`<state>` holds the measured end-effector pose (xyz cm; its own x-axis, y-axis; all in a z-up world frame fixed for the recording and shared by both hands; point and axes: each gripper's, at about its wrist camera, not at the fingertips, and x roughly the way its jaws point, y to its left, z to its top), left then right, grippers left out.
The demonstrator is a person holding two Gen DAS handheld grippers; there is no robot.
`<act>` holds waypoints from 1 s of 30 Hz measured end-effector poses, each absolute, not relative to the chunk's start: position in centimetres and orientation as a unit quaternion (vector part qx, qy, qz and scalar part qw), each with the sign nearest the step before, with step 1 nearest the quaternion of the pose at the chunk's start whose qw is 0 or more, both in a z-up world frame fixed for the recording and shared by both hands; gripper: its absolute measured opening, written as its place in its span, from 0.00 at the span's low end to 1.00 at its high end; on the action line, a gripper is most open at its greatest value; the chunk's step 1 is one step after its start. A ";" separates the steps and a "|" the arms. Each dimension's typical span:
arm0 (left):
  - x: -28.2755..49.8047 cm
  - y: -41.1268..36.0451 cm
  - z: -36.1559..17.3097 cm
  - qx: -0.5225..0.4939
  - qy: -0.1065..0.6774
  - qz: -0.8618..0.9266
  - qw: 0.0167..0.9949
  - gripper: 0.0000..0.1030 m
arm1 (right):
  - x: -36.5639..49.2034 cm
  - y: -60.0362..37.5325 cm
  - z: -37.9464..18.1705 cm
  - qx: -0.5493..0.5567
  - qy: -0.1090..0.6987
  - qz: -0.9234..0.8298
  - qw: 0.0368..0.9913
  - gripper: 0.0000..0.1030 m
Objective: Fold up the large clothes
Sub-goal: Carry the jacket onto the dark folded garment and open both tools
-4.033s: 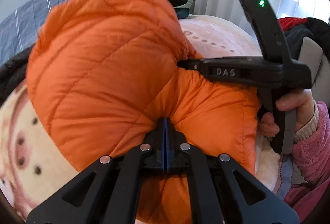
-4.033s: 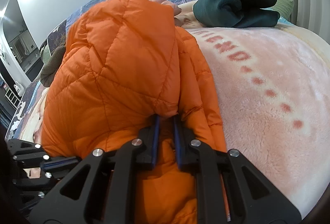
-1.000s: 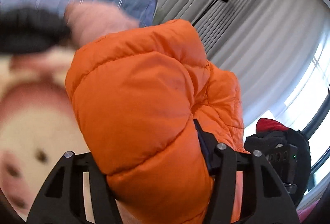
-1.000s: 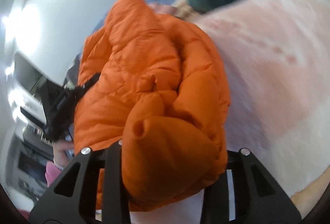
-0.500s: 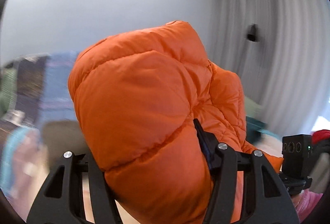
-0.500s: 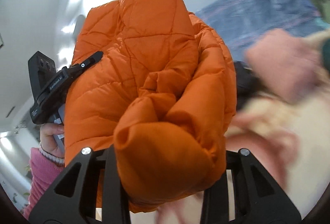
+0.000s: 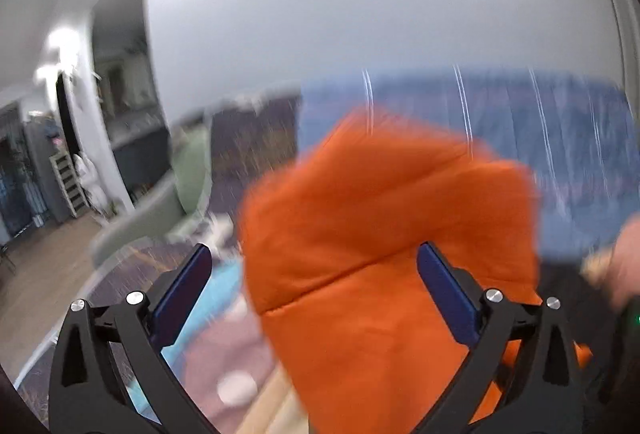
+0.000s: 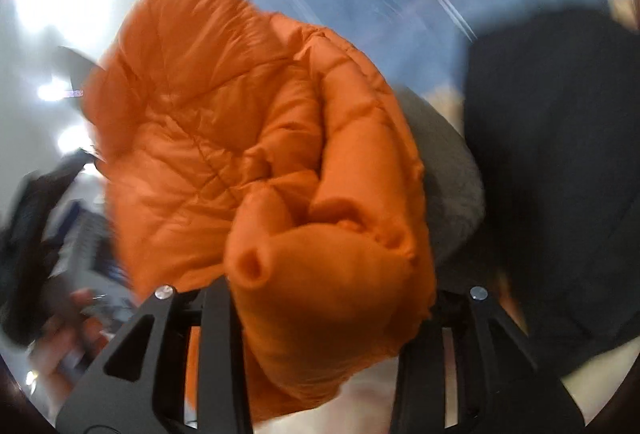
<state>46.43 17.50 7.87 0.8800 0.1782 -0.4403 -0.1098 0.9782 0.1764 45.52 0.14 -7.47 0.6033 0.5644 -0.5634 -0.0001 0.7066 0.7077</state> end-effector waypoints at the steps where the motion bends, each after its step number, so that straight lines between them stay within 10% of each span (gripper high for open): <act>1: 46.5 17.4 5.6 0.084 0.248 0.063 0.963 0.99 | 45.6 0.3 -8.7 0.343 0.398 0.172 0.833 0.46; 4: 44.2 17.9 0.5 0.113 0.250 0.026 0.961 0.99 | 44.9 0.6 -8.9 0.330 0.372 0.150 0.855 0.51; 9: 40.2 17.8 -0.1 0.075 0.227 0.003 0.971 0.99 | 45.6 0.0 -6.0 0.339 0.436 0.154 0.819 0.90; 16: 29.8 16.4 2.1 0.105 0.177 -0.057 0.977 0.99 | 34.9 -6.8 0.2 0.227 0.345 0.192 0.890 0.92; 30: 12.6 6.6 -1.9 -0.001 0.222 -0.194 0.955 0.99 | 9.1 -18.0 -6.1 -0.034 0.320 0.051 0.945 0.96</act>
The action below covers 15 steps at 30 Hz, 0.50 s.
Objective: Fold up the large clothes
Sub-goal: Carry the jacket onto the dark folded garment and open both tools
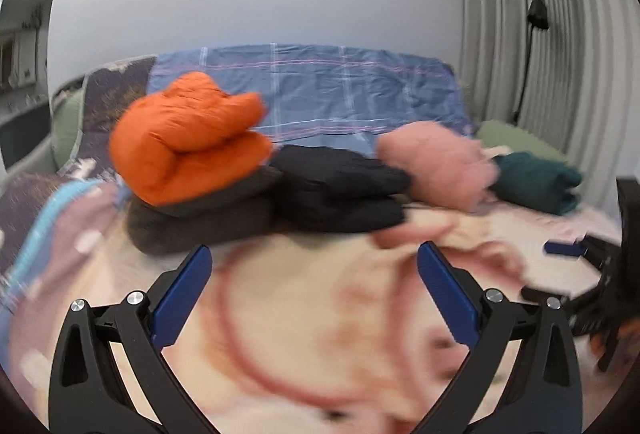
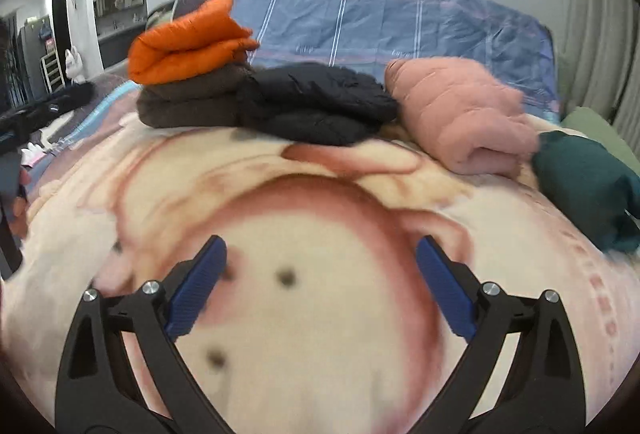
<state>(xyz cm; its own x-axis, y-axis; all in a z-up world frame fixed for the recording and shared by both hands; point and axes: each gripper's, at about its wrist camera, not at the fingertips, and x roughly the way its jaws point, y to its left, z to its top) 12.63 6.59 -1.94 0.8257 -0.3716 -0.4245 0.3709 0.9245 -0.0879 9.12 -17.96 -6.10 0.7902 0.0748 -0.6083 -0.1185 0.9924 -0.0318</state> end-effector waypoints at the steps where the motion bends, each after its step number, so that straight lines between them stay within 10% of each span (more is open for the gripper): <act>1: 11.6 5.7 -1.6 -0.010 0.222 -0.200 0.954 0.99 | 8.1 -18.2 -5.5 -0.027 0.311 0.051 0.949 0.97; 15: 0.3 0.6 3.7 -0.021 0.209 -0.043 0.977 0.99 | -2.4 -21.6 2.7 0.073 0.227 0.037 0.971 0.98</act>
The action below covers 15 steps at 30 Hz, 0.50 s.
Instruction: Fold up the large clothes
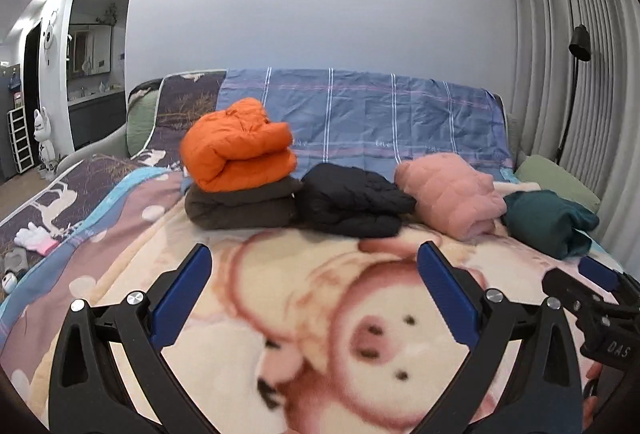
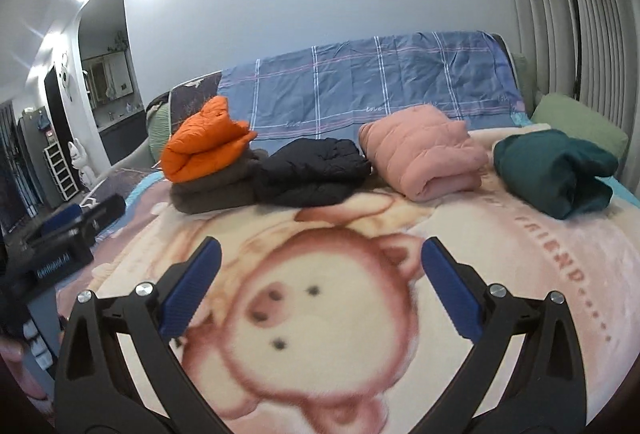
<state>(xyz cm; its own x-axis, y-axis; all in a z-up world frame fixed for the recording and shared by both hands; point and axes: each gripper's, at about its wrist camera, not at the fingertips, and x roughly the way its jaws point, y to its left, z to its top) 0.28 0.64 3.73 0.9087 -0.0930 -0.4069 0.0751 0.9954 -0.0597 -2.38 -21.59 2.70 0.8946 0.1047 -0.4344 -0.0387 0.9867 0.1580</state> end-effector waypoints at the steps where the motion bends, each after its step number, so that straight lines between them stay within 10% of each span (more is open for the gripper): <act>1: -0.1 0.5 3.8 -0.019 0.214 -0.043 0.976 0.99 | -2.6 -21.5 2.8 0.069 0.224 0.037 0.971 0.98; 15: -4.5 -2.4 4.4 0.026 0.211 -0.052 0.976 0.99 | -5.4 -21.9 3.2 0.054 0.206 0.028 0.977 0.98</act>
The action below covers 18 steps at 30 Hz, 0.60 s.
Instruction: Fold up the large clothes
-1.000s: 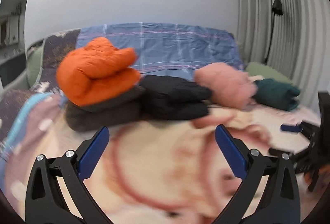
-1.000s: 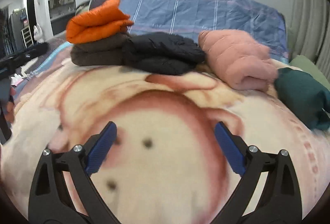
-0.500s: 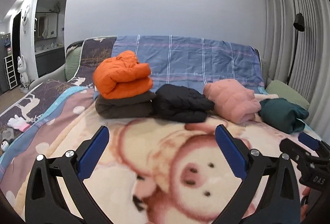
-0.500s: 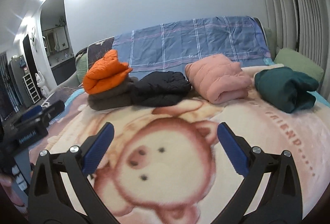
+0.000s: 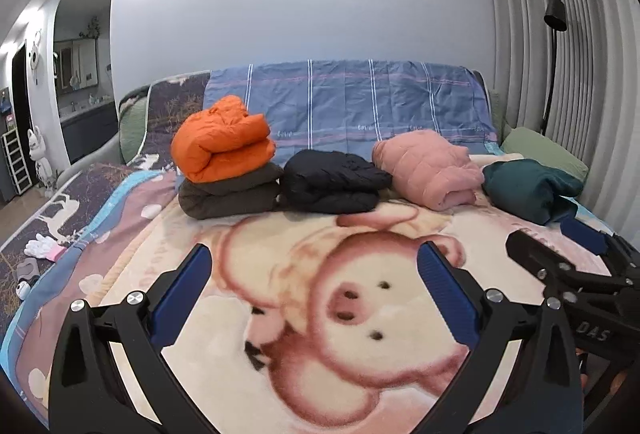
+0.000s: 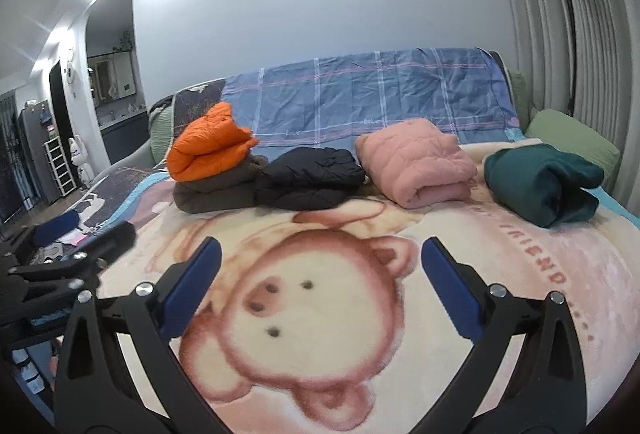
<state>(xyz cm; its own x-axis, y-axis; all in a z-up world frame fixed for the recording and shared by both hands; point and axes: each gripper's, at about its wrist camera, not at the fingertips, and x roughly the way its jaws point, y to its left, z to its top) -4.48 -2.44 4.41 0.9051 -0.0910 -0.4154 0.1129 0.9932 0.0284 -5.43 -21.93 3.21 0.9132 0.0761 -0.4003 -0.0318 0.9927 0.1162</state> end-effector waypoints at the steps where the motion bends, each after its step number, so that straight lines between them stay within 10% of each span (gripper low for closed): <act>1: -4.6 -2.6 4.4 0.030 0.209 -0.047 0.976 0.99 | -5.4 -22.1 3.1 0.054 0.208 0.025 0.976 0.98; 18: -3.8 -3.1 3.7 0.047 0.228 -0.035 0.972 0.99 | -5.2 -22.8 2.6 0.051 0.223 0.010 0.973 0.98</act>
